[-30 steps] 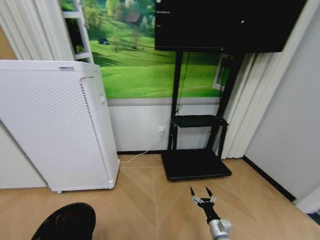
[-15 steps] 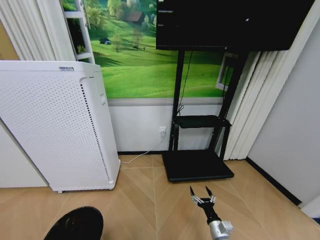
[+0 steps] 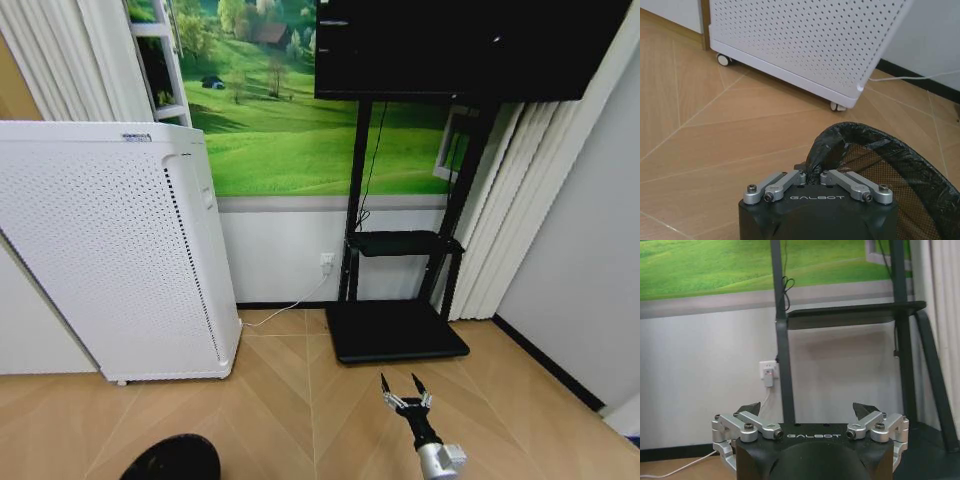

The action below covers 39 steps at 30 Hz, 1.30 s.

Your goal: Pick up the trash bin and place the garbage on the floor into it.

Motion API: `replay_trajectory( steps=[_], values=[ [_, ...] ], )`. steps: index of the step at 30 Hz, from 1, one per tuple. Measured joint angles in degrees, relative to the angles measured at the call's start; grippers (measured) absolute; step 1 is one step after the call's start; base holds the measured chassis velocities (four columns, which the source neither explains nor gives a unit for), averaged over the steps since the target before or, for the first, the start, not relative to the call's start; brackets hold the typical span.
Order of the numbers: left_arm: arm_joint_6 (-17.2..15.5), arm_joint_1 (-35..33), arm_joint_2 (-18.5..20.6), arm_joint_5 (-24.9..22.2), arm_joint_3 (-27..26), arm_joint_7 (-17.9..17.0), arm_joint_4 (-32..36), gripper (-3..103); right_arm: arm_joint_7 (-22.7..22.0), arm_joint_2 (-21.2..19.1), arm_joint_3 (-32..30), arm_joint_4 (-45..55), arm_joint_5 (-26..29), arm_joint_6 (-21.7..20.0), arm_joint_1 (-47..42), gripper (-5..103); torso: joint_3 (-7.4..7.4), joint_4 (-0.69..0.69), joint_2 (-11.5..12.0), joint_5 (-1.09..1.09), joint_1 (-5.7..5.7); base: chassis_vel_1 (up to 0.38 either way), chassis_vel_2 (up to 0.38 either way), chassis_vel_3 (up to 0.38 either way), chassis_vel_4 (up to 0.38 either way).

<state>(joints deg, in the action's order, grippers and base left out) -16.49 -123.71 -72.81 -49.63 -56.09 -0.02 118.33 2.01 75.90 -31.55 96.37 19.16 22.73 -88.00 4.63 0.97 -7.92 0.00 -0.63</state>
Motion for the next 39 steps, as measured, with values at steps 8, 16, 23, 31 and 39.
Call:
replay_trajectory(
  steps=[8, 16, 23, 31, 39],
  values=[
    [-0.8, -1.0, -0.1, 3.3, 0.3, 0.1, 0.5, 7, -2.1, -0.4, -0.2, -0.1, -0.7, 0.4, 0.8, 100, 0.00, 0.00, 0.0, 0.00, 0.00, 0.000, 0.000, 0.000, 0.000],
    [-0.1, -0.9, 0.3, 4.2, -1.5, -0.3, -2.0, 8, -2.1, 0.0, -0.3, -0.1, -1.0, 1.0, -0.2, 100, 0.00, 0.00, 0.0, 0.00, 0.00, 0.000, 0.000, 0.000, 0.000],
    [0.3, -0.5, 0.3, 5.0, -0.9, -0.2, -3.4, 35, -2.0, -0.2, 0.0, -0.2, -1.0, 0.9, 0.2, 100, 0.00, 0.00, 0.0, -0.01, 0.00, 0.000, 0.000, 0.000, 0.000],
    [1.9, -4.0, -0.3, 4.7, -2.5, 0.9, -2.6, 68, -2.3, -0.7, 1.1, -0.2, -0.9, -0.1, 2.0, 100, 0.00, -0.01, 0.0, 0.00, 0.00, 0.000, 0.000, 0.000, 0.000],
    [4.3, -5.2, -1.1, 4.0, -6.6, 1.4, -3.1, 94, -2.8, -0.3, 2.0, -0.7, -1.4, -0.8, 2.9, 100, 0.00, 0.00, 0.0, 0.00, 0.00, 0.000, 0.000, 0.000, 0.000]
  ],
)
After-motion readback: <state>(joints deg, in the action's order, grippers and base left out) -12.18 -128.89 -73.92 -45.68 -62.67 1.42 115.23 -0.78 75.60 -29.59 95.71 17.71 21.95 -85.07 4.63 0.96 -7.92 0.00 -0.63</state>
